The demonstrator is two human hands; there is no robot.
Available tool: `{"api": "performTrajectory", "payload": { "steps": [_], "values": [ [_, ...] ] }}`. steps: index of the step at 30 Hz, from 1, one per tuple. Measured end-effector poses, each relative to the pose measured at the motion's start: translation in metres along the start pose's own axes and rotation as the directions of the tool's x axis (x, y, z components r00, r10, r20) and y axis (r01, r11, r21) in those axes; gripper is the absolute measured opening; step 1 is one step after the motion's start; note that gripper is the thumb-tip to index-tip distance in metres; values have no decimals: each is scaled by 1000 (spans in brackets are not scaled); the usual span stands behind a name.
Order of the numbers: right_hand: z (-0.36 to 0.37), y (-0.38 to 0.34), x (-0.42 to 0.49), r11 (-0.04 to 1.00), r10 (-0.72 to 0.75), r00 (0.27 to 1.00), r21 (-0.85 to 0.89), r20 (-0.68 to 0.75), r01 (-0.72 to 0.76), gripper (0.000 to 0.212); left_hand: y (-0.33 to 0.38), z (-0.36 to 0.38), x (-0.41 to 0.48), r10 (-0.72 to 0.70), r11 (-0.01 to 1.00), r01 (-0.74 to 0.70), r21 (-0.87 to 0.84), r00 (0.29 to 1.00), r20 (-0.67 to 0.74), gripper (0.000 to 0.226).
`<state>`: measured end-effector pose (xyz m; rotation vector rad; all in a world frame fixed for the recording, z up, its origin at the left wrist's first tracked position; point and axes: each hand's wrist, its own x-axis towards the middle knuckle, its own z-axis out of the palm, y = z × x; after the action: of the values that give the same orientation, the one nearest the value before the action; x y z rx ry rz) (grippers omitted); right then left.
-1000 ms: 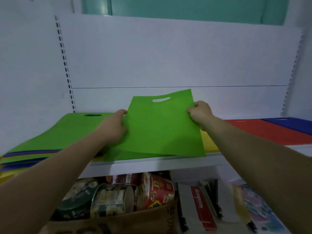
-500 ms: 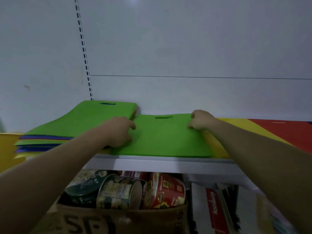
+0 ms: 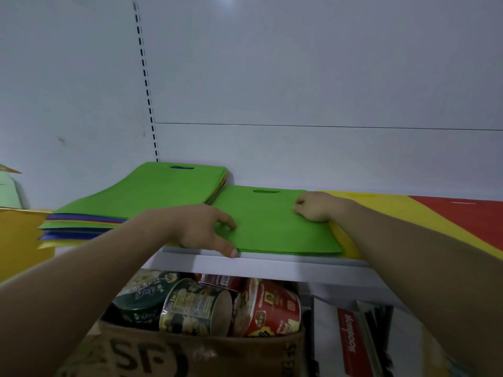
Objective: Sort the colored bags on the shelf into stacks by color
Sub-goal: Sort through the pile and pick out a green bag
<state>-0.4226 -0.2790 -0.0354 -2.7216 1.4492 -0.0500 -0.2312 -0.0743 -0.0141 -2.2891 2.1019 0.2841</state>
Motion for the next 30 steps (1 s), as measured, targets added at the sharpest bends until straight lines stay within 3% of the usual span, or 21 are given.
{"api": "performTrajectory", "payload": {
  "steps": [7,17,30],
  "values": [
    [-2,1,7,999,-30,1000,-34,-6,29,47,4,-1,-1,-21,1000,21,23,1000,-2,80],
    [-35,-39,13,982,-186,975,18,-118,189,59,-13,-15,-17,-186,976,142,-166,939,-289,68],
    [-33,-182,33,979,-186,973,63,-138,196,64,-156,-23,-67,-322,944,279,-175,894,-312,64]
  ]
}}
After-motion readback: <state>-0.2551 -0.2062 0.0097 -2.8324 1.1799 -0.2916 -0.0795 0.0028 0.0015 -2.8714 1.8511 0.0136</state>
